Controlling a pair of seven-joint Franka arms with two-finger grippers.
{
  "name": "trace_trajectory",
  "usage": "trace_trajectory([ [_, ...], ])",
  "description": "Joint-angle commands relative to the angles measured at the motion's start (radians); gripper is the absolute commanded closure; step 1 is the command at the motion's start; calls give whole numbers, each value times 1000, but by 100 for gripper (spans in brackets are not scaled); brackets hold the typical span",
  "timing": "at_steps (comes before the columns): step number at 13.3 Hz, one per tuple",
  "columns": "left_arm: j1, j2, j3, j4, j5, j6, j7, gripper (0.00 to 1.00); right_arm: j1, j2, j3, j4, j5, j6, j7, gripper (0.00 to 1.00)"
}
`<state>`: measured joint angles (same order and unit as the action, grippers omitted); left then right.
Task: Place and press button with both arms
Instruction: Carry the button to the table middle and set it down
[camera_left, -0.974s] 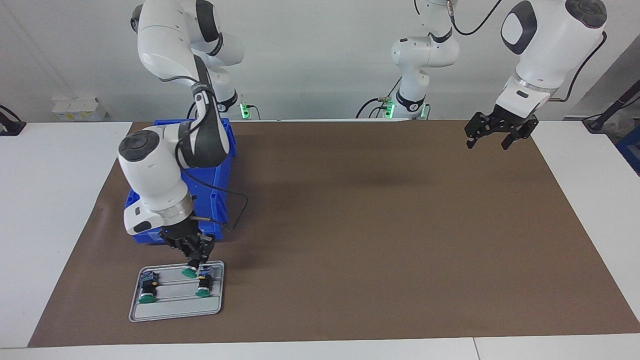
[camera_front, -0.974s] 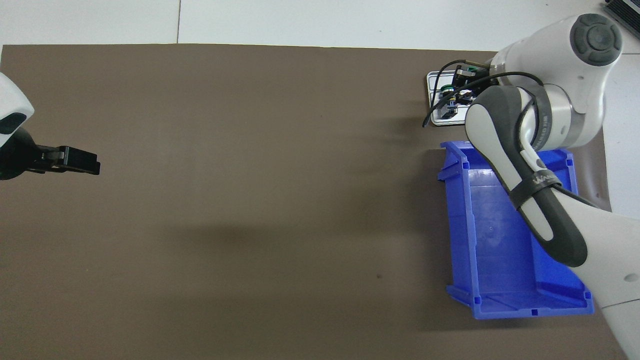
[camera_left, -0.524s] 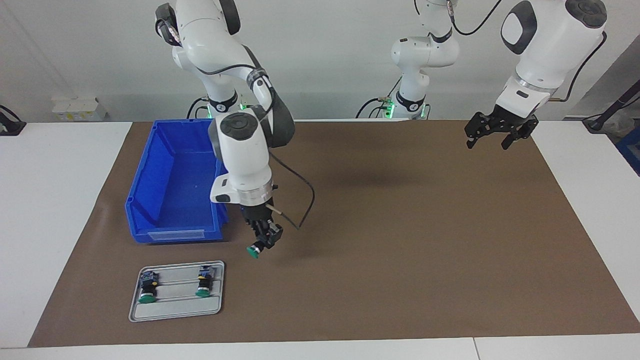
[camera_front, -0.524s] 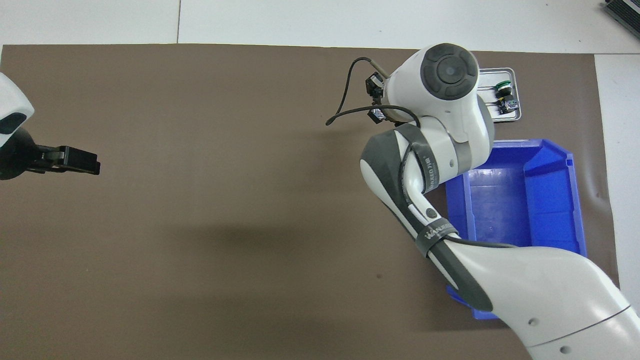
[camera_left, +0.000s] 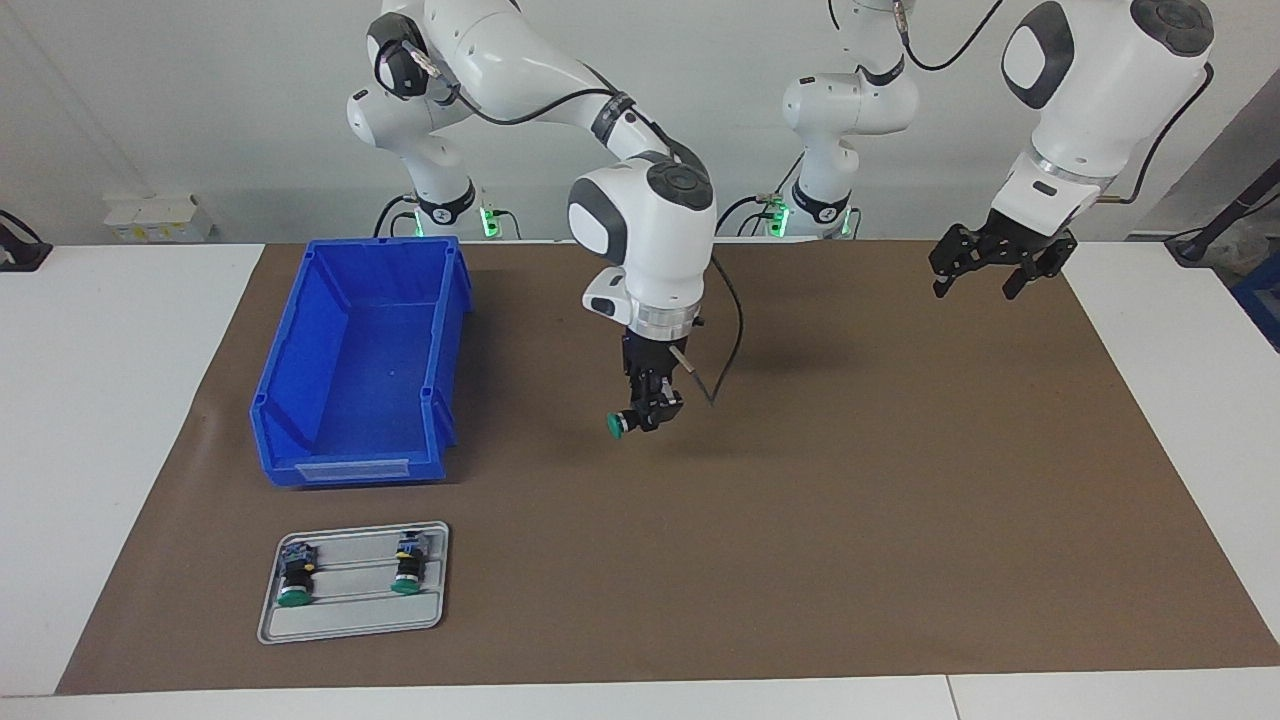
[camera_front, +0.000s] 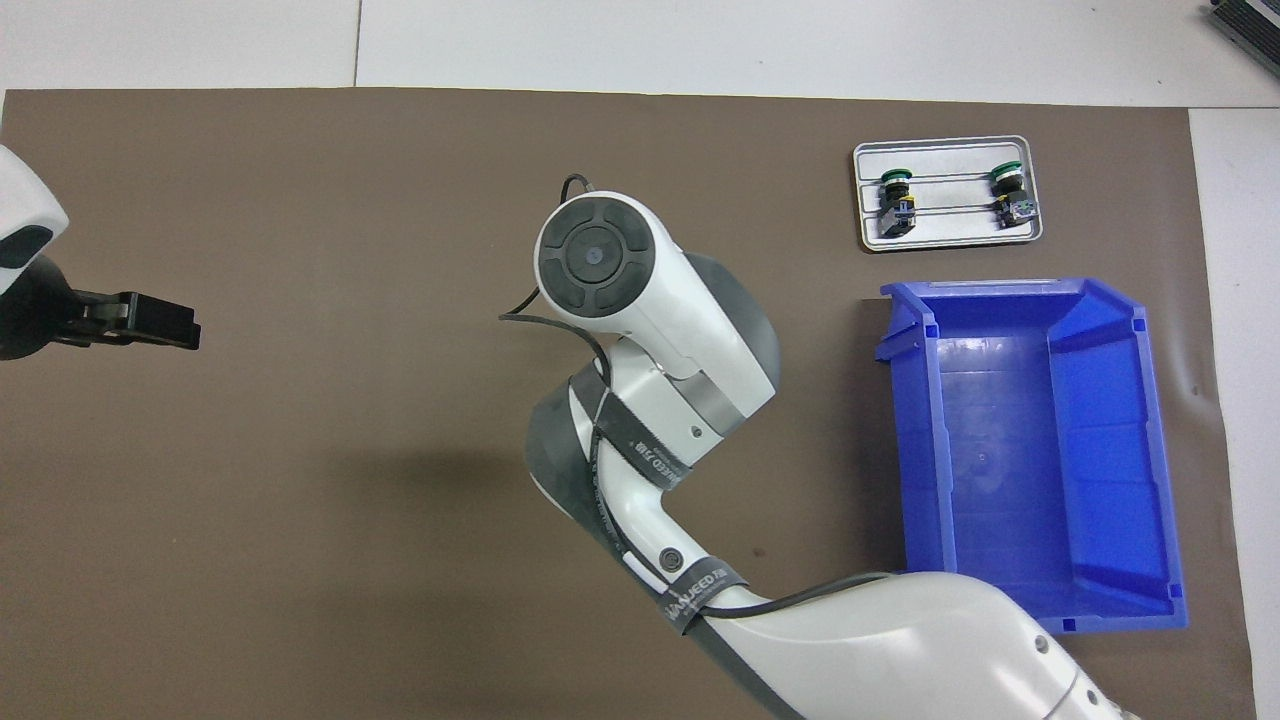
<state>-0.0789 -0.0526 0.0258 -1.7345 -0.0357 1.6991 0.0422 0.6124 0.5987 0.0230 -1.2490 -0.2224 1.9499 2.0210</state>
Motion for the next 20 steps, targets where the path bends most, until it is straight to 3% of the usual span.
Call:
trace_trajectory([
  [1, 10, -15, -9, -14, 16, 1, -5, 0, 24, 102, 8, 135, -20, -26, 170, 100],
  [4, 10, -15, -9, -14, 16, 2, -5, 0, 70, 153, 8, 144, -20, -2, 322, 100],
  [7, 11, -15, -9, -14, 14, 2, -5, 0, 72, 153, 20, 122, 12, 49, 410, 100],
  [13, 10, -15, -9, -14, 16, 2, -5, 0, 79, 70, 21, -133, 41, 185, 417, 100],
  [17, 1, -15, -9, -14, 16, 7, -7, 0, 79, 56, 21, -170, 43, 196, 458, 100],
  [18, -7, -15, -12, -14, 16, 4, -5, 0, 78, 55, 21, -170, 43, 195, 475, 91],
  [19, -7, -16, -10, -14, 16, 1, -5, 0, 78, 53, 21, -171, 43, 192, 493, 75],
  [20, -5, -15, -10, -14, 16, 7, -11, 0, 78, 53, 23, -175, 43, 193, 505, 67],
])
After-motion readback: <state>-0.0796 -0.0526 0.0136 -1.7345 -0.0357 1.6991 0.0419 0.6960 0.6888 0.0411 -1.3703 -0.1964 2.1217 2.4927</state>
